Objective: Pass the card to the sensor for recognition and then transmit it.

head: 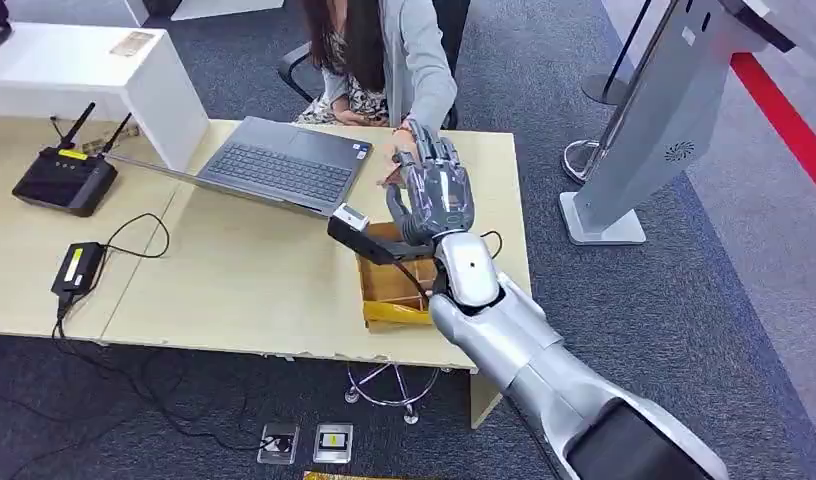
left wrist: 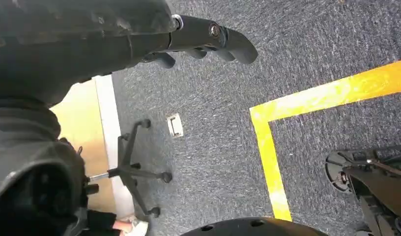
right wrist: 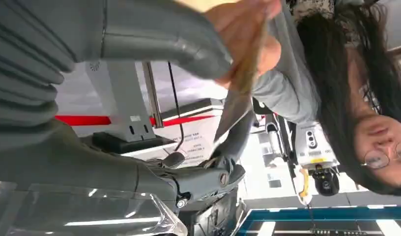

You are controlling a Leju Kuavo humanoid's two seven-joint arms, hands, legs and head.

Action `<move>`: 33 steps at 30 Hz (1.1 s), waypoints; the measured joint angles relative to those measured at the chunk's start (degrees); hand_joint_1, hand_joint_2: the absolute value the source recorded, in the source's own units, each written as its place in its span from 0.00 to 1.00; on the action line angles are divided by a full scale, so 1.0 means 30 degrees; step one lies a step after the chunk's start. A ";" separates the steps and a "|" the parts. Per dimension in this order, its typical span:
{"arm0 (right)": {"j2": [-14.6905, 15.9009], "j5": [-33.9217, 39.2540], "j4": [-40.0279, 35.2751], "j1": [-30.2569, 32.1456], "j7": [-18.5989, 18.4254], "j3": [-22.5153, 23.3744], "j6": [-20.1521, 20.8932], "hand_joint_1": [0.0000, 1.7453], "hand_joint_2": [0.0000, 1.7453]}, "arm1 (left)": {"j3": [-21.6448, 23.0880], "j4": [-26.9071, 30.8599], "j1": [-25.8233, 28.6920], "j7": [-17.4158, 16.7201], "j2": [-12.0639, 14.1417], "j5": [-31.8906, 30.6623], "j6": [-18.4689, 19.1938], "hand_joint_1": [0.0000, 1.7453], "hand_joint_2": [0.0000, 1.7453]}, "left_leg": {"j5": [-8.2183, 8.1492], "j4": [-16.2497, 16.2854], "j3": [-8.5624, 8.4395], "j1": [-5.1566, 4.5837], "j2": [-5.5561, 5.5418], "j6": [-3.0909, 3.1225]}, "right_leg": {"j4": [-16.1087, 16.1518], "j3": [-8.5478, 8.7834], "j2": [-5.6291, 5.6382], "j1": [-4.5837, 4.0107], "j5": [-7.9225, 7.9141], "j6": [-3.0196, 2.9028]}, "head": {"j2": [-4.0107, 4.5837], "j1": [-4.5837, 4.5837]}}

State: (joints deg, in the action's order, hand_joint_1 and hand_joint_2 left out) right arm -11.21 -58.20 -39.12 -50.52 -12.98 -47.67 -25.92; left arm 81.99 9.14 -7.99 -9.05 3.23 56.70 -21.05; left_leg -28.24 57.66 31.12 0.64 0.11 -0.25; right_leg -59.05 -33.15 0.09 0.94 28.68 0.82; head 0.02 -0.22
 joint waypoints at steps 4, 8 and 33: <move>-0.0080 0.0350 0.0226 -0.0002 0.0007 -0.0175 0.0795 0.00 0.00 | 0.0015 0.0000 -0.0007 0.0000 0.0007 0.0007 0.0007 0.00 0.00 | 0.0000 0.0000 -0.0001 0.0000 0.0001 0.0000 | 0.0000 -0.0001 -0.0001 -0.0001 0.0000 0.0000 | 0.0000 0.0000; -0.0029 0.0955 0.0452 -0.0061 -0.0007 -0.0423 0.0742 0.00 0.00 | 0.0015 0.0000 -0.0006 0.0007 0.0022 0.0161 0.0007 0.00 0.00 | 0.0001 0.0001 -0.0006 -0.0001 0.0001 0.0000 | 0.0001 -0.0003 0.0001 0.0000 0.0000 0.0000 | 0.0000 0.0000; 0.7433 1.9555 0.3840 -0.0025 0.1911 0.6777 0.0466 0.00 0.00 | 0.0015 0.0000 0.0064 -0.0510 0.0262 0.0947 -0.0131 0.00 0.00 | -0.0025 0.0021 -0.0010 -0.0021 0.0004 0.0012 | 0.0049 -0.0009 -0.0010 0.0019 -0.0009 0.0012 | 0.0000 0.0015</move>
State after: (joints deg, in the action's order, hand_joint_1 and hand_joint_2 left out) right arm 11.09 0.46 -27.60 -50.60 -7.25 -27.34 -24.52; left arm 82.03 9.14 -7.80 -10.58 4.02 59.54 -21.44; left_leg -28.32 57.73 31.09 0.58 0.12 -0.21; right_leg -58.90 -33.18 0.06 1.00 28.65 0.86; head 0.02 -0.17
